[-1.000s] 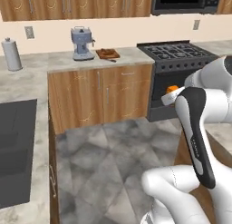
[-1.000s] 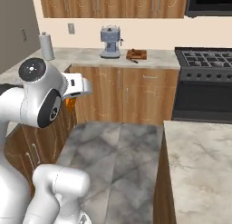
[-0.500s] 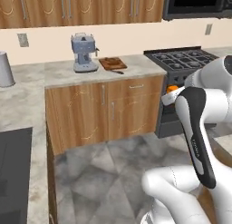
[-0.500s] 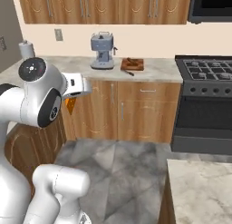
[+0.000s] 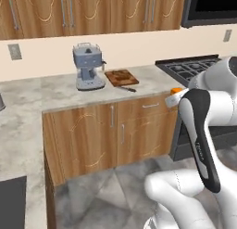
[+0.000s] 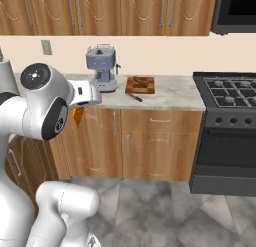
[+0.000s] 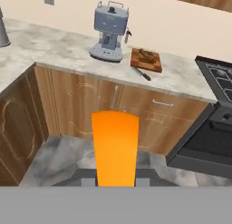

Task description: Retrieve the sausage and cheese from the fridge and place them on the cutting board on the counter.

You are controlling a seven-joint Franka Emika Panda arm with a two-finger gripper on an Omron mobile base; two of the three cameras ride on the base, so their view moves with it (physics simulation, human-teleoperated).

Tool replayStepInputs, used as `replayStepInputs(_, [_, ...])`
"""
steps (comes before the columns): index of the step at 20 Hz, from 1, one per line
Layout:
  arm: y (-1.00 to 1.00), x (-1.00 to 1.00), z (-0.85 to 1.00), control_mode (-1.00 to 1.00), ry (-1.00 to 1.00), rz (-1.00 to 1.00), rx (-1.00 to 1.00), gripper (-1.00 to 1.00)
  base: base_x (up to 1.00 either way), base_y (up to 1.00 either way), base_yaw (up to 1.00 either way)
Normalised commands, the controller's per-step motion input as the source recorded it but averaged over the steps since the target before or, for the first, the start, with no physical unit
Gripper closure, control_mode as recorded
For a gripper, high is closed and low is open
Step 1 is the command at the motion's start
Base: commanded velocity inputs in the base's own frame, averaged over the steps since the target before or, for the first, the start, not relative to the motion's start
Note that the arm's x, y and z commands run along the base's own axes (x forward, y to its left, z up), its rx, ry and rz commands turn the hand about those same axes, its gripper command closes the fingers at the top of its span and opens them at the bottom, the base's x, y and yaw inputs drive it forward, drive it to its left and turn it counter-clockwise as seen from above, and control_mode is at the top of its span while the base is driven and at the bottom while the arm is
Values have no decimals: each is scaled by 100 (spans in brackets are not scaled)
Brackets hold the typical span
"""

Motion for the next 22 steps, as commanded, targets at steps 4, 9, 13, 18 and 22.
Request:
replayStepInputs(4, [0, 0, 0, 100, 0, 0, 0, 100, 100, -51, -10])
replayStepInputs(9, [0, 0, 0, 100, 0, 0, 0, 100, 100, -70, -12])
replayStepInputs(13, [0, 0, 0, 100, 0, 0, 0, 100, 100, -36, -4])
replayStepInputs(18, [0, 0, 0, 100, 0, 0, 0, 100, 100, 19, 0])
replayStepInputs(22, [0, 0, 0, 100, 0, 0, 0, 100, 85, 79, 1])
